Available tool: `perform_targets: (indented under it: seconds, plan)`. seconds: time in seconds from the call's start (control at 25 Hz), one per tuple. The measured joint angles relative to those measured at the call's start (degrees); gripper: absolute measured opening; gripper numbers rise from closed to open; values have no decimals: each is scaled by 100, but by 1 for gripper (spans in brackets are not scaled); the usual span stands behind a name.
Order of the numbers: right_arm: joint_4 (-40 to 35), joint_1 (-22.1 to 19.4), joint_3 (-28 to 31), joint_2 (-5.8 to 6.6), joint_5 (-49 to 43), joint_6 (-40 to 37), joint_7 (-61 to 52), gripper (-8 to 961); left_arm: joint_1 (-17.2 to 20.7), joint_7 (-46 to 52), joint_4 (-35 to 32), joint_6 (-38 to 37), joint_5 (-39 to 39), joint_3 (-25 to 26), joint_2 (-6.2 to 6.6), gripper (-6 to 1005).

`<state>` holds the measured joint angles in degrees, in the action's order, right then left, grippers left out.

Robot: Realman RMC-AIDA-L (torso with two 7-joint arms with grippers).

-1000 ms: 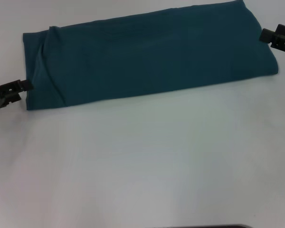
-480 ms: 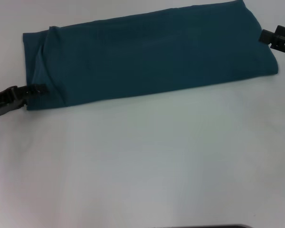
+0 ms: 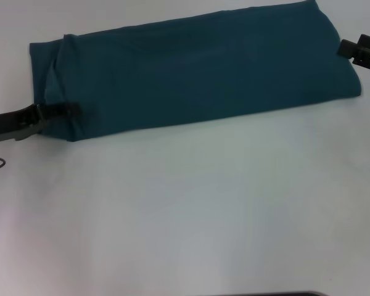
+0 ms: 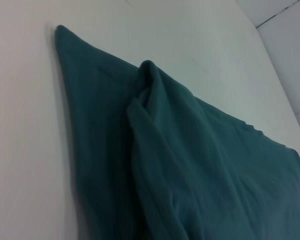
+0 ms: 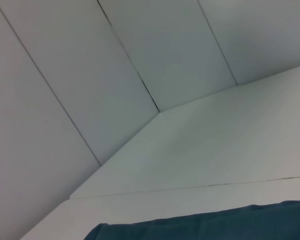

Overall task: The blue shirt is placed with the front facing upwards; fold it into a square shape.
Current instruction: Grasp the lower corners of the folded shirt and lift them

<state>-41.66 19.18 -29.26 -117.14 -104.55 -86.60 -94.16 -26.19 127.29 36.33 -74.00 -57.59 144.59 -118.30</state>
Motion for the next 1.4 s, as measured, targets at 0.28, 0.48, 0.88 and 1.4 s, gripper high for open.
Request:
perform_targets:
  seconds: [0.28, 0.48, 0.88, 1.4]
  plan:
    - [-34, 30, -48, 80, -89, -3, -314, 931, 16, 120, 32, -34, 3, -52, 23, 503]
    - [-580, 245, -118, 440, -1135, -1, -1689, 931, 35, 275, 189, -226, 3, -87, 36, 396]
    - [-948, 1352, -163, 1129, -4096, -6, -3610, 931, -6, 451, 356, -330, 222, -108, 14, -1]
    - [-77, 1718, -146, 829, -4341, 960, -4288, 931, -22, 463, 777, -622, 208, -106, -36, -2]
